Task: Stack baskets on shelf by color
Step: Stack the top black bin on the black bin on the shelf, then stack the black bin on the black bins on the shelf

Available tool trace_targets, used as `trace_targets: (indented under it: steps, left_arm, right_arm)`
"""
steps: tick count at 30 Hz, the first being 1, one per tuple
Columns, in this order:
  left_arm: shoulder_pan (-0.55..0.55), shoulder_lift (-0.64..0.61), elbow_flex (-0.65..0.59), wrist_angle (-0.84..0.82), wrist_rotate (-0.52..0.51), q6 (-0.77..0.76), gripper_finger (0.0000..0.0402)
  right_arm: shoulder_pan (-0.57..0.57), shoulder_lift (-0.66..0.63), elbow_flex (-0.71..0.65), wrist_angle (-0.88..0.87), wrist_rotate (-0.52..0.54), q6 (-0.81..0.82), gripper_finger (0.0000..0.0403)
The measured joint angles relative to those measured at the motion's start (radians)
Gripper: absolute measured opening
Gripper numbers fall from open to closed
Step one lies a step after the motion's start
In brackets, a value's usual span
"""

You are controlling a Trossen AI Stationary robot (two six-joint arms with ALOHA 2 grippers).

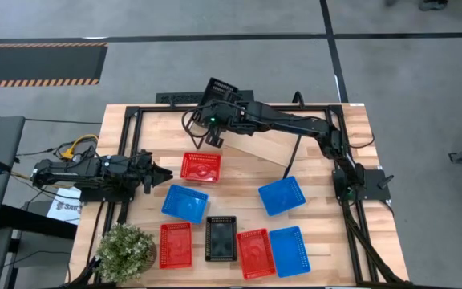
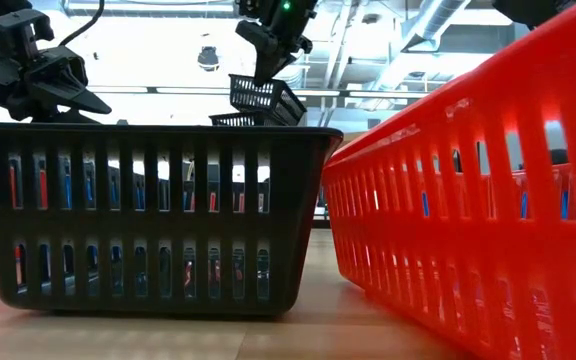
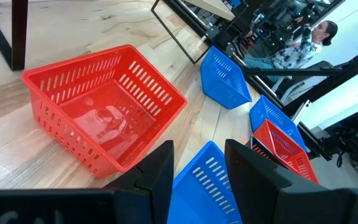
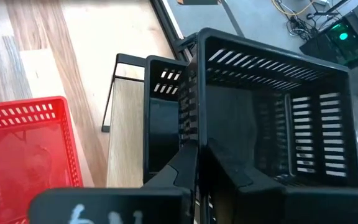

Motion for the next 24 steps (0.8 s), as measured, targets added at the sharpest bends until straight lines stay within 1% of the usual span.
trace_targets:
  steps: [5,10,17,24]
  left_arm:
    - [0.0,0.0,0.0,0.0,0.0,0.0,0.013]
    - [0.0,0.0,0.0,0.0,0.0,0.0,0.013]
    - [0.0,0.0,0.0,-0.001,-0.019,0.0,0.013]
    - [0.0,0.0,0.0,0.0,-0.021,0.0,0.013]
  right_arm:
    - [-0.006,0.0,0.0,0.001,-0.043,0.0,0.0069]
    - [-0.014,0.0,0.0,0.002,-0.074,0.0,0.0102]
    - [-0.021,0.0,0.0,0.02,-0.078,0.0,0.0149]
    - [-0.02,0.0,0.001,0.061,-0.079,0.001,0.0174]
